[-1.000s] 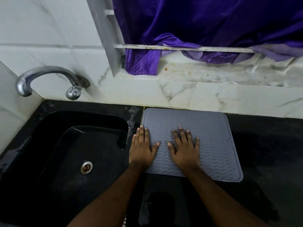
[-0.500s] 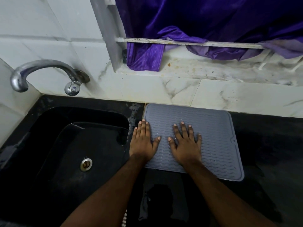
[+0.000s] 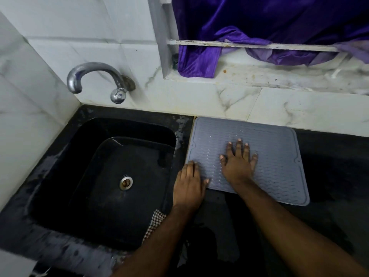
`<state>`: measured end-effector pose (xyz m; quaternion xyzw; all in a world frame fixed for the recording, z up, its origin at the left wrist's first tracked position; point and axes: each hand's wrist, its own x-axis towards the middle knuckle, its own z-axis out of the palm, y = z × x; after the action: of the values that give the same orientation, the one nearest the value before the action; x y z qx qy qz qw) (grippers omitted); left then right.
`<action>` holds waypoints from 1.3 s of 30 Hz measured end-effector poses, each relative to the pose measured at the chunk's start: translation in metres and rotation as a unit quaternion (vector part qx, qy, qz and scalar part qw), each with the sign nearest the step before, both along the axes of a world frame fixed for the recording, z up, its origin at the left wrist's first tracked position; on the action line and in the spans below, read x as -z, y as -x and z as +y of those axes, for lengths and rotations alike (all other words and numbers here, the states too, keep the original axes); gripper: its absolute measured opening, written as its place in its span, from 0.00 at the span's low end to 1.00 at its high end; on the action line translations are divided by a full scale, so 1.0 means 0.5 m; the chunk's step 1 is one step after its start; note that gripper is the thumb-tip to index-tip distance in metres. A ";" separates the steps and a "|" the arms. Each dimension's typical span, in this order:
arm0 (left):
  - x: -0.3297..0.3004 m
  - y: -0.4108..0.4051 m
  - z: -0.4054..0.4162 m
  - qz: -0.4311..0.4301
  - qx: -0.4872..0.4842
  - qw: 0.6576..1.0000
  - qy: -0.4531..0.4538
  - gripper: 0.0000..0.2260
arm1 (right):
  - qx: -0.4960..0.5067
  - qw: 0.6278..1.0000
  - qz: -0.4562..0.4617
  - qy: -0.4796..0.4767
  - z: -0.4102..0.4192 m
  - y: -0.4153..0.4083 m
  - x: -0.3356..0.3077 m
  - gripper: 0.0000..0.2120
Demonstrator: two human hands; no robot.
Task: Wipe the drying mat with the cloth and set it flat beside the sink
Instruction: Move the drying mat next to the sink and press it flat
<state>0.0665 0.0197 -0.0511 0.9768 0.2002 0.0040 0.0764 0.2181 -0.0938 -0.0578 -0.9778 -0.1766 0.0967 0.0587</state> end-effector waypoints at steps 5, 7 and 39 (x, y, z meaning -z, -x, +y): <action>-0.023 0.052 0.008 0.034 -0.069 0.997 0.020 0.34 | -0.125 0.985 0.017 -0.119 0.071 0.121 -0.052 0.24; -0.028 0.052 0.007 0.045 -0.077 0.995 0.034 0.33 | -0.122 0.988 0.033 -0.087 0.070 0.144 -0.044 0.23; -0.034 0.037 -0.012 0.059 -0.085 0.995 0.008 0.24 | -0.156 0.982 0.105 -0.026 0.022 0.134 0.000 0.27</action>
<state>0.0482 0.0136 -0.0341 0.9542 0.2863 -0.0489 0.0715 0.1511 -0.0826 -0.0579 -0.9206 -0.3226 0.2022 0.0865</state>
